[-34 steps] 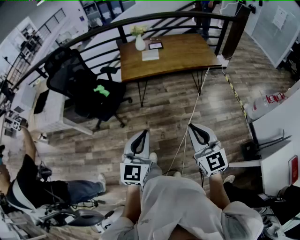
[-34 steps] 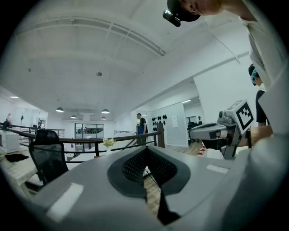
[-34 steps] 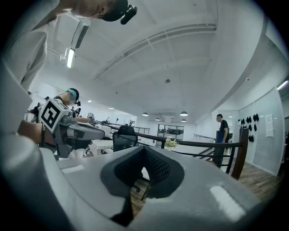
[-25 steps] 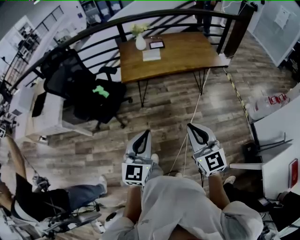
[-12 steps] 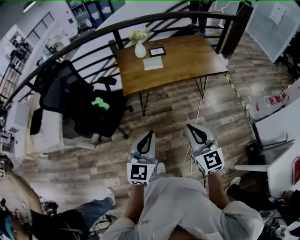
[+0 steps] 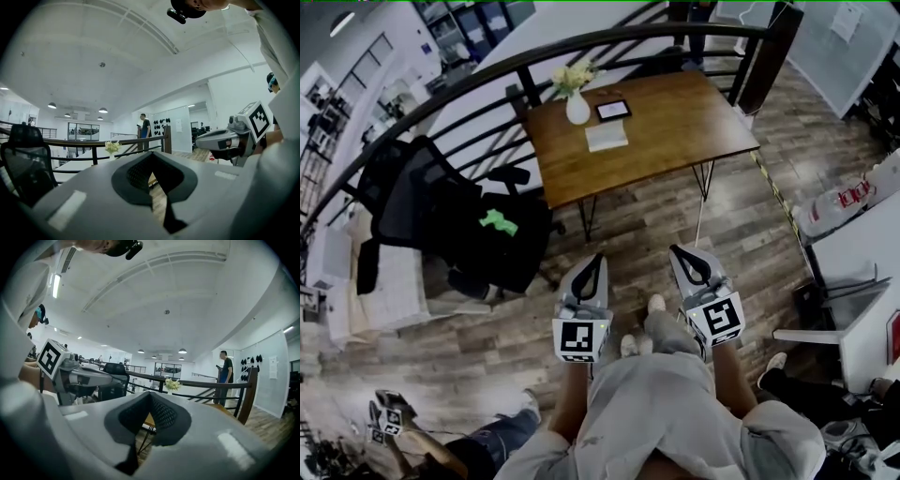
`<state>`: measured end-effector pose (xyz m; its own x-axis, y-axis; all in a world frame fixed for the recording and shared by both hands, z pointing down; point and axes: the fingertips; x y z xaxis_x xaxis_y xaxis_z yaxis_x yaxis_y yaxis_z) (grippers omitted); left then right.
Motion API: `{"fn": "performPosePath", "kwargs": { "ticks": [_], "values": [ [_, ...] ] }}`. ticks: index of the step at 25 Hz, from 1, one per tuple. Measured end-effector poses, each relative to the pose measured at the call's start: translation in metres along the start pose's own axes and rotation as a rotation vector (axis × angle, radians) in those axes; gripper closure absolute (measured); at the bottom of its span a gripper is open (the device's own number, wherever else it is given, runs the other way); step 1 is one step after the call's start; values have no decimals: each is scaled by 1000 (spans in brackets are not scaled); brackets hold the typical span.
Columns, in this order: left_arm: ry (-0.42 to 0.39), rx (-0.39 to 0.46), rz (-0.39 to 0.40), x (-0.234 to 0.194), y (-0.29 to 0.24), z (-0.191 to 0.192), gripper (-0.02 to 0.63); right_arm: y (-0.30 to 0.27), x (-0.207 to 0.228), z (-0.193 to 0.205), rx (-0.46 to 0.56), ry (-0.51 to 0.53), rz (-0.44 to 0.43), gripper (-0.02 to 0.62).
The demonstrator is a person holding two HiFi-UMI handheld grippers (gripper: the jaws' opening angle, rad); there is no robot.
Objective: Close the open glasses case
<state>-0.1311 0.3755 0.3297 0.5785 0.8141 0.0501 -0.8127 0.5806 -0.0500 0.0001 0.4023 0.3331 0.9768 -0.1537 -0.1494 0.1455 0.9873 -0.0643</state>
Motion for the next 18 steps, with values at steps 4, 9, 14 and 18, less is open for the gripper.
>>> {"fn": "performPosePath", "kwargs": {
  "ticks": [4, 9, 14, 18],
  "values": [
    [6, 5, -10, -21, -24, 6, 588, -32, 9, 8, -4, -5, -14, 592],
    [-3, -19, -38, -49, -64, 7, 586, -81, 33, 5, 2, -15, -40, 592],
    [-1, -16, -66, -72, -105, 0, 588, -122, 56, 3, 5, -19, -82, 592],
    [-5, -30, -85, -86, -130, 0, 588, -150, 72, 0, 12, -18, -106, 592]
  ]
}}
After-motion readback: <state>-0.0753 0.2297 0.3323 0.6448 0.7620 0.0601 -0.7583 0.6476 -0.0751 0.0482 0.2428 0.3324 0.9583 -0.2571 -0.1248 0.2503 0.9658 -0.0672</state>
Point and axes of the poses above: the fingertips, and each gripper's own axes: y backward along the fingers, x to its right, z out of its underside, and after that the axes turned 15 degrees about z, right-handed
